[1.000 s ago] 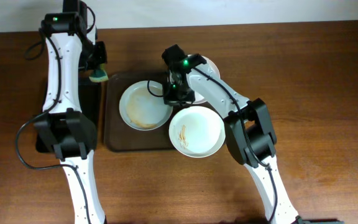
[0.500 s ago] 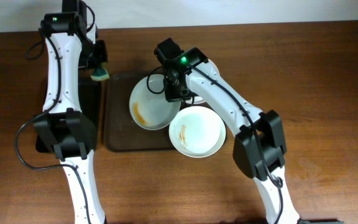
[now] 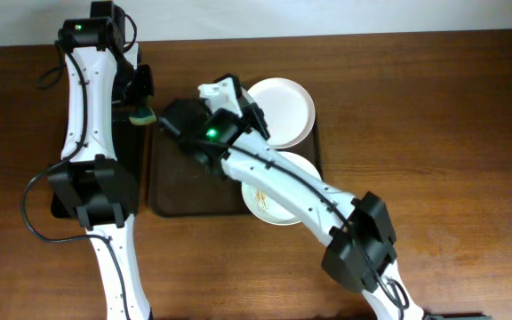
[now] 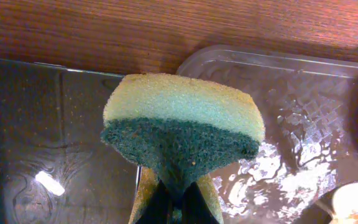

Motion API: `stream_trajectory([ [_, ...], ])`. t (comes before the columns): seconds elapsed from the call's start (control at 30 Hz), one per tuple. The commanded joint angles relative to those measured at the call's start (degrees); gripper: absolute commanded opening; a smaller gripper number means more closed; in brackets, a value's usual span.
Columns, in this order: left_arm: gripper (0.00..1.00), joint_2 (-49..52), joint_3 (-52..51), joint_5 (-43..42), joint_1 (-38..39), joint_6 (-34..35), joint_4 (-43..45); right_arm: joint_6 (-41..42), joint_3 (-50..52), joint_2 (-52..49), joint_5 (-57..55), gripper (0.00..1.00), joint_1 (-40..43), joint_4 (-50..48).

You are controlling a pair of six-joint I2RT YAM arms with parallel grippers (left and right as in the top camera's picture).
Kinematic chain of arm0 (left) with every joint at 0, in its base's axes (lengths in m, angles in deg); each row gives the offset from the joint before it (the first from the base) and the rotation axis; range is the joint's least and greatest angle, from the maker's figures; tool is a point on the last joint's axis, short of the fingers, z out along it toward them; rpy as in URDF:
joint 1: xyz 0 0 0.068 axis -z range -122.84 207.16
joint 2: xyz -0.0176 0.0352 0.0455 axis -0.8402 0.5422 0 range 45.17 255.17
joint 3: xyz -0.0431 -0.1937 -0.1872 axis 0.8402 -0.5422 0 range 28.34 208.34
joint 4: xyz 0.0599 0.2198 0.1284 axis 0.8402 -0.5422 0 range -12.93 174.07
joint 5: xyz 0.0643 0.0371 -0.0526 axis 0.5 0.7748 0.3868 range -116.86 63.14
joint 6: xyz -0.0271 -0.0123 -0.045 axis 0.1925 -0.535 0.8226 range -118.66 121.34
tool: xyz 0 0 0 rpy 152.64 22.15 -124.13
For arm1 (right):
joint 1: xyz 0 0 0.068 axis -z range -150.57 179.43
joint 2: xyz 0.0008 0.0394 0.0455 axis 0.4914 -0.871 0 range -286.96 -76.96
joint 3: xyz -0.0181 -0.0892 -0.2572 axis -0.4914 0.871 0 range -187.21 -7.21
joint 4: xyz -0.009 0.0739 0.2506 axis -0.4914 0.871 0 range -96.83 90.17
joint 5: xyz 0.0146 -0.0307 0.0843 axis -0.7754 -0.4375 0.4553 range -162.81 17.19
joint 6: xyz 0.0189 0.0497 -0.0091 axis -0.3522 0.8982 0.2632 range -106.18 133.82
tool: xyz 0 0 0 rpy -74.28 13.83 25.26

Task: Clean dirty plates on tray and stack at the side
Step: 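Lift the scrubbed plate with the right gripper and carry it right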

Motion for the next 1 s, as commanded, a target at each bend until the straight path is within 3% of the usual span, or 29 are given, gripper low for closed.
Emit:
stream_trajectory([
  [0.0,0.01,-0.79,1.2,-0.61,-0.26,-0.81,-0.07,4.2,-1.22,2.16,-13.4,0.04,-3.17,-0.31],
  [0.13,0.01,-0.79,1.2,-0.61,-0.24,-0.81,-0.07,6.93,-1.22,2.16,-21.0,0.04,-6.01,-0.33],
  [0.37,0.01,-0.79,1.2,-0.61,-0.26,-0.79,-0.04,9.49,-1.22,2.16,-21.57,0.04,-6.56,-0.31],
  [0.57,0.01,-0.79,1.2,-0.63,-0.24,-0.79,0.5,12.85,-1.25,3.78,5.57,0.04,-1.03,2.86],
  [0.67,0.01,-0.79,1.2,-0.63,-0.24,-0.79,0.72,8.66,-1.25,8.44,24.39,0.04,6.64,3.28],
  [0.8,0.01,-0.79,1.2,-0.63,-0.24,-0.79,0.57,-0.68,-1.25,13.94,50.86,0.04,24.87,3.63],
  [0.9,0.01,-0.79,1.2,-0.63,-0.24,-0.79,0.57,-4.92,-0.81,14.05,60.7,0.04,40.06,6.67],
  [0.97,0.01,-0.79,1.2,-0.63,-0.24,-0.79,0.59,-5.64,0.68,14.05,61.07,0.04,48.63,8.07],
])
